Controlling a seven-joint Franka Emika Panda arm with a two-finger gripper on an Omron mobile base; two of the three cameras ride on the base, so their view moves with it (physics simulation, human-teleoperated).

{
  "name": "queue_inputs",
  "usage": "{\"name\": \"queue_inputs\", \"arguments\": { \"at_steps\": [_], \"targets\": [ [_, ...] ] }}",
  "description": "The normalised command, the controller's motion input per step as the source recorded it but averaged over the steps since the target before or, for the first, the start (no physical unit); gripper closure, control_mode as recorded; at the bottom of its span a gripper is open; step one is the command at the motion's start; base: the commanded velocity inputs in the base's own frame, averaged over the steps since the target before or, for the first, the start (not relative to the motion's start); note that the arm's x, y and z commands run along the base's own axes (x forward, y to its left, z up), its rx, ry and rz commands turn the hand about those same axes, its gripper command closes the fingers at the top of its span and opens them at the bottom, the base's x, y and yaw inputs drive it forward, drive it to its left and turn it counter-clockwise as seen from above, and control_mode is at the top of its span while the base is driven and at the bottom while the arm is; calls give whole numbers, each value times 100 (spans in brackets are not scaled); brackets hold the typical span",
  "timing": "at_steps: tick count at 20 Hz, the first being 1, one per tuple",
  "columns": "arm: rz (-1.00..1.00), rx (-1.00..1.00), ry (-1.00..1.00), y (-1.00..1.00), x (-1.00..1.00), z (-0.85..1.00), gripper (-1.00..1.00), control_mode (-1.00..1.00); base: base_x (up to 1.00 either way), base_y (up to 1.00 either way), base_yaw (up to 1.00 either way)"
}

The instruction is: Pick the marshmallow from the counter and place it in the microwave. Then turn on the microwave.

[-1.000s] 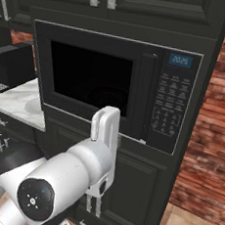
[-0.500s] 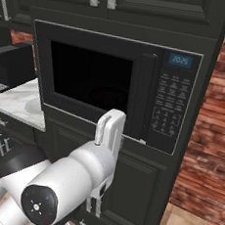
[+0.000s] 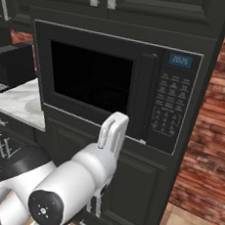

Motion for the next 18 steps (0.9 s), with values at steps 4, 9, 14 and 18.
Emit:
{"name": "queue_inputs", "arguments": {
  "at_steps": [4,9,14,18],
  "targets": [
    [-1,8,-3,-3,16,-3,100,-100,0,0,0],
    [-2,9,-1,-10,16,-1,100,-100,0,0,0],
    [-3,9,0,-16,11,-3,100,-100,0,0,0],
    [-2,8,-1,-14,11,-4,100,-100,0,0,0]
  ]
}}
